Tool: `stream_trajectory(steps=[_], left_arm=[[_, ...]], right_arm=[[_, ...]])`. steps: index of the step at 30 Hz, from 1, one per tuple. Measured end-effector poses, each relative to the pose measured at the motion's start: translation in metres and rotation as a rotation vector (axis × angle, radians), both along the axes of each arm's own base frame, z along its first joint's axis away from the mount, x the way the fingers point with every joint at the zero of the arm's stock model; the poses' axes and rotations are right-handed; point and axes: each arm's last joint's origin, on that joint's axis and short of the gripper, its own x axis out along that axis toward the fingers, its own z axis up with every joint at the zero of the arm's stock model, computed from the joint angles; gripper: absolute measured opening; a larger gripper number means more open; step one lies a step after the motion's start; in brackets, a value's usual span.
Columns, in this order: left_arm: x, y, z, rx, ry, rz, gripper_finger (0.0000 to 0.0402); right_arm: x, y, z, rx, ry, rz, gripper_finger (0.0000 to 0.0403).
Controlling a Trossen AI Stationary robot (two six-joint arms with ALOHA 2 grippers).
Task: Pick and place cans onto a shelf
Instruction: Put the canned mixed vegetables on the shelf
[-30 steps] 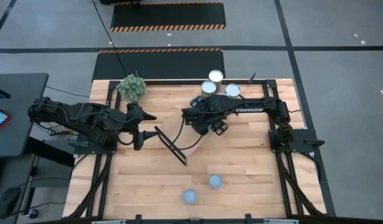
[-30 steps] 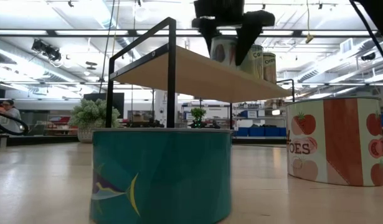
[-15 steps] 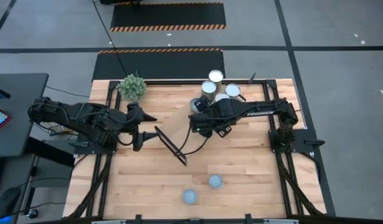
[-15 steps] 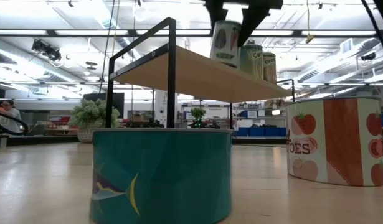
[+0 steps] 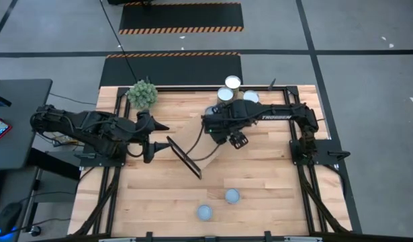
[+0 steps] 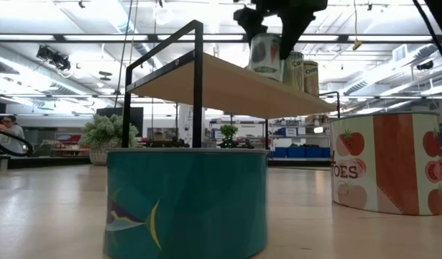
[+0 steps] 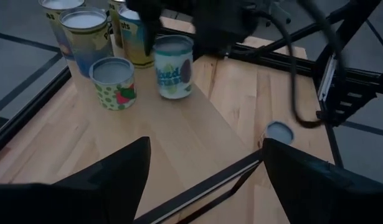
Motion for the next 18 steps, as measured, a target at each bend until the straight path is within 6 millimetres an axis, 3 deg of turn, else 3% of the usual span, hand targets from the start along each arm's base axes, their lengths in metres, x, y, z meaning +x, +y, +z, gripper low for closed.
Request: stream_trajectory(steps=[3,9,18], left_arm=[[0.0,0.0,0.0,0.003,0.0,-0.001,0.0313],[0.0,0.0,0.0,0.003,0.001,-0.004,0.0313],[0.0,0.0,0.0,0.01,0.006,-0.007,0.0313]], right_arm=[[0.0,-0.006,0.0,0.048,-0.006,-0.03,0.0397],[0.0,-0.007,0.0,0.025,0.009,0.02,0.0385],[-0.002,0.005,0.006,-0.059,-0.021,0.016,0.0391]])
